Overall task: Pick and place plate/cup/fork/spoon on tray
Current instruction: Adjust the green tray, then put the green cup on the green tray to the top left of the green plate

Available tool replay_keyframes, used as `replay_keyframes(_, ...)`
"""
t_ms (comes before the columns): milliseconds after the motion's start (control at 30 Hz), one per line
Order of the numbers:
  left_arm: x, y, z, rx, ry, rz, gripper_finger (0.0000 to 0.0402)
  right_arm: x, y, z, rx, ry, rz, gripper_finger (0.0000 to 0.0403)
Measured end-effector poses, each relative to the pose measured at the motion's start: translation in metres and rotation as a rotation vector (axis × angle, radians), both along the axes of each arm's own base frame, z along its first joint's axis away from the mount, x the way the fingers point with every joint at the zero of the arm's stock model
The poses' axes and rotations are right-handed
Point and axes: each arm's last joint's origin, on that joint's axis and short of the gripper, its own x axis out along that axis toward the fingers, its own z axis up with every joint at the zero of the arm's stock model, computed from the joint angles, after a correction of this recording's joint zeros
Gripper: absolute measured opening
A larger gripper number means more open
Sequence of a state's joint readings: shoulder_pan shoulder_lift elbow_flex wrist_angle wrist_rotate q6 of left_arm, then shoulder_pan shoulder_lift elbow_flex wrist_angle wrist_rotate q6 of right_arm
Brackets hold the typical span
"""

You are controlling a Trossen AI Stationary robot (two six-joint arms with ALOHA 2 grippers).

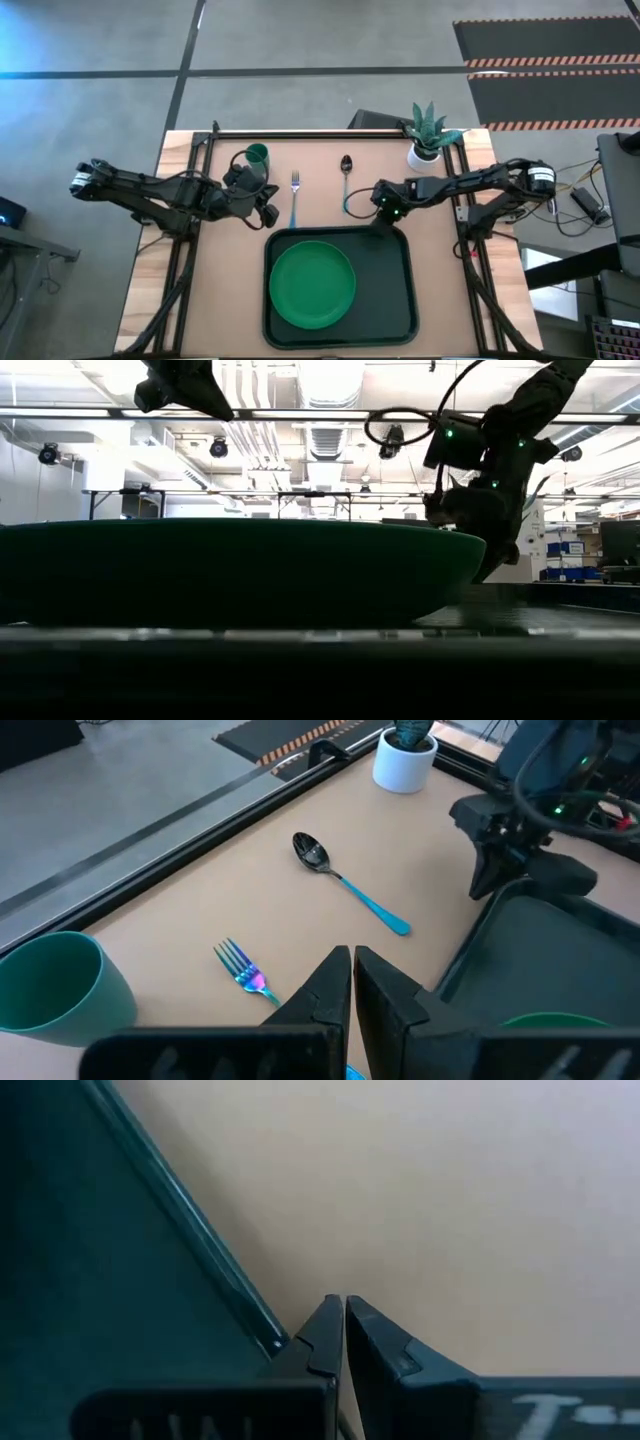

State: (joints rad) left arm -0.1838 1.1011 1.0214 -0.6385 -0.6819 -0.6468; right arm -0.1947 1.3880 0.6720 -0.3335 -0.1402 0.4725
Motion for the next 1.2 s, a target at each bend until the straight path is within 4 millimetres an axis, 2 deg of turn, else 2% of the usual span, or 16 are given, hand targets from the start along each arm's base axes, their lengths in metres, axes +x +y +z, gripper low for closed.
replay_keyframes(167, 0.0, 0.0, 0.0, 0.001, 0.003, 0.001, 0.0, -0.001, 0.002, 0.009, -0.037, -0.032, 0.003, 0.0008)
replay_keyframes(300, -0.003, 0.006, -0.002, 0.061, 0.04, 0.065, 0.0, -0.003, -0.002, 0.028, -0.054, -0.112, -0.009, 0.0008)
replay_keyframes(433, -0.009, 0.022, -0.007, 0.14, 0.154, 0.154, 0.0, 0.0, 0.0, 0.065, -0.051, -0.269, 0.028, 0.0008)
replay_keyframes(600, -0.011, 0.045, -0.01, 0.174, 0.29, 0.12, 0.0004, -0.002, 0.001, 0.119, -0.098, -0.469, 0.071, 0.0008)
replay_keyframes(733, -0.014, 0.07, -0.012, 0.119, 0.353, 0.093, 0.004, -0.009, 0.003, 0.162, -0.146, -0.618, 0.125, 0.0008)
replay_keyframes(900, -0.009, 0.1, -0.024, 0.073, 0.439, 0.109, 0.0117, -0.02, 0.007, 0.207, -0.217, -0.749, 0.182, 0.0008)
replay_keyframes(1067, 0.0, 0.126, -0.041, 0.043, 0.55, 0.148, 0.0179, -0.027, 0.008, 0.233, -0.248, -0.766, 0.2, 0.0008)
replay_keyframes(1200, 0.006, 0.144, -0.053, -0.04, 0.585, 0.119, 0.0194, -0.029, 0.008, 0.243, -0.26, -0.753, 0.212, 0.0008)
